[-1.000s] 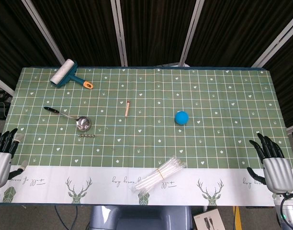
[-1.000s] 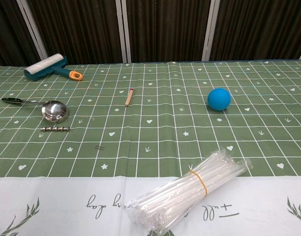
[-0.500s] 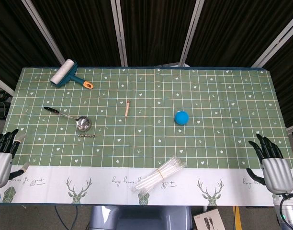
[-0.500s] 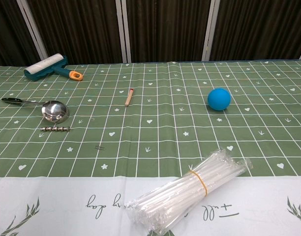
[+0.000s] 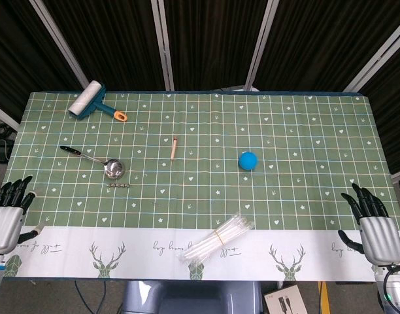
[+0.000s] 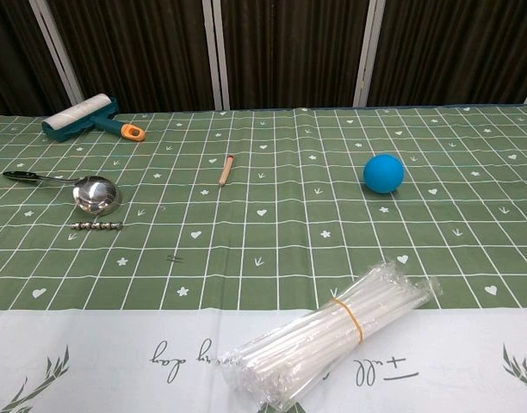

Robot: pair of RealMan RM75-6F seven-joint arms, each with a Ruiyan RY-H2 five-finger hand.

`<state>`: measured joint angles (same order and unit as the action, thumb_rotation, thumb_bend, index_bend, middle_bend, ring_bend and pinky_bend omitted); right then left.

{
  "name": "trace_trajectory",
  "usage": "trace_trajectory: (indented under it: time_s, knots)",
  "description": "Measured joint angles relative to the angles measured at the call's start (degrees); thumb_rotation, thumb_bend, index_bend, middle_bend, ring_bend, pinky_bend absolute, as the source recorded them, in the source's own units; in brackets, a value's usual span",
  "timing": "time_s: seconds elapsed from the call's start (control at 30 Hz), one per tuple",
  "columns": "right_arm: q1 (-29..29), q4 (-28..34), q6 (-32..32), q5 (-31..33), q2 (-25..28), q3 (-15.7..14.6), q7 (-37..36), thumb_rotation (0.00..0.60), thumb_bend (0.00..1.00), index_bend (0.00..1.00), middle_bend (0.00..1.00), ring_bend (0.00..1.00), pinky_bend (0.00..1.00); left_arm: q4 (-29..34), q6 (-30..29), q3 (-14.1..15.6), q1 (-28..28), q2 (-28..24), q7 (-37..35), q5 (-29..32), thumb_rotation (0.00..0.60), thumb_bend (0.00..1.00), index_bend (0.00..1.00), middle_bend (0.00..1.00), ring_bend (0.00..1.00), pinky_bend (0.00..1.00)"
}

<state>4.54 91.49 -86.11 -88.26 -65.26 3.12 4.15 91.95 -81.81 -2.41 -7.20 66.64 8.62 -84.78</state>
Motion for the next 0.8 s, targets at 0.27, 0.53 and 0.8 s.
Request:
trace_trajectory:
  time_s: [0.27, 0.53, 0.8]
  knots:
    - [0.0, -0.1, 0.0, -0.5, 0.1, -0.2, -0.4, 0.6, 0.11, 0.12, 0.0, 0.0, 0.13, -2.3, 8.7, -2.7, -4.8, 3.3, 2.7, 6.8, 0.6, 0.3, 0.51, 0.0, 0.0, 0.0]
    - [0.1, -0.2, 0.0, -0.5, 0.2, -0.1, -1.2, 0.6, 0.11, 0.13, 0.0, 0.0, 0.13, -10.4, 15.9, -7.1, -12.1, 12.4, 9.0, 15.2, 0.6, 0.31, 0.54, 0.0, 0.0, 0.0]
    - [0.1, -0.4, -0.2, -0.6, 0.2, 0.0, -2.1, 0.6, 0.11, 0.13, 0.0, 0.0, 0.13, -16.3, 21.6, -9.4, -18.3, 18.9, 14.5, 21.0, 0.6, 0.31, 0.54, 0.0, 0.0, 0.0]
